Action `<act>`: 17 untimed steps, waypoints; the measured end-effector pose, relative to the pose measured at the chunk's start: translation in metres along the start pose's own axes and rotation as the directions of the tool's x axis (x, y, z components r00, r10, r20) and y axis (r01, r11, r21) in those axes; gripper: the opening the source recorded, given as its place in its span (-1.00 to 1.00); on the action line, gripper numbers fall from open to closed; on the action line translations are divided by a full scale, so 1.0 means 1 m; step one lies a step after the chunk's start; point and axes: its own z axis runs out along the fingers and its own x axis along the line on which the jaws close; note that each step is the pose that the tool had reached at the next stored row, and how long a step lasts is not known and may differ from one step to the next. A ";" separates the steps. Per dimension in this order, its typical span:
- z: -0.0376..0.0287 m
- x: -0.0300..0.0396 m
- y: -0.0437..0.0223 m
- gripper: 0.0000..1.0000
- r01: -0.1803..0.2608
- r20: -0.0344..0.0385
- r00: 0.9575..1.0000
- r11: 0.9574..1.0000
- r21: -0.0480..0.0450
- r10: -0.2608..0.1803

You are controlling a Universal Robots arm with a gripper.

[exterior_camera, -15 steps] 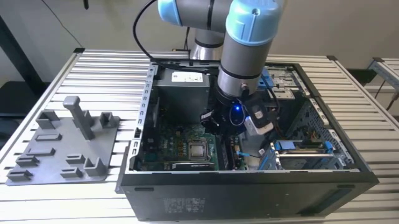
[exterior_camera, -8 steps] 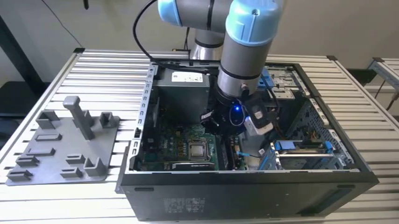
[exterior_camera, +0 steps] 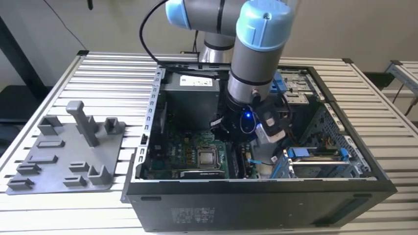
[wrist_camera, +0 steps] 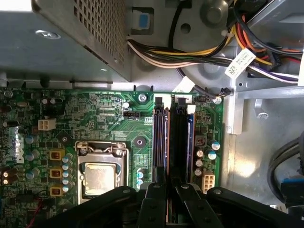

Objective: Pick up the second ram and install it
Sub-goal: 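Insert the second ram into the second slot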

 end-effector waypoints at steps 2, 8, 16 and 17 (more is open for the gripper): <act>0.0001 0.0000 0.0000 -0.72 0.000 0.000 1.000 1.000 0.000 0.000; 0.0002 0.0000 0.0000 -0.72 0.000 0.000 1.000 1.000 -0.001 0.000; 0.0002 0.0005 0.0001 -0.72 0.000 0.000 1.000 1.000 -0.001 0.000; 0.0002 0.0009 0.0000 -0.72 0.000 0.000 1.000 1.000 -0.001 0.000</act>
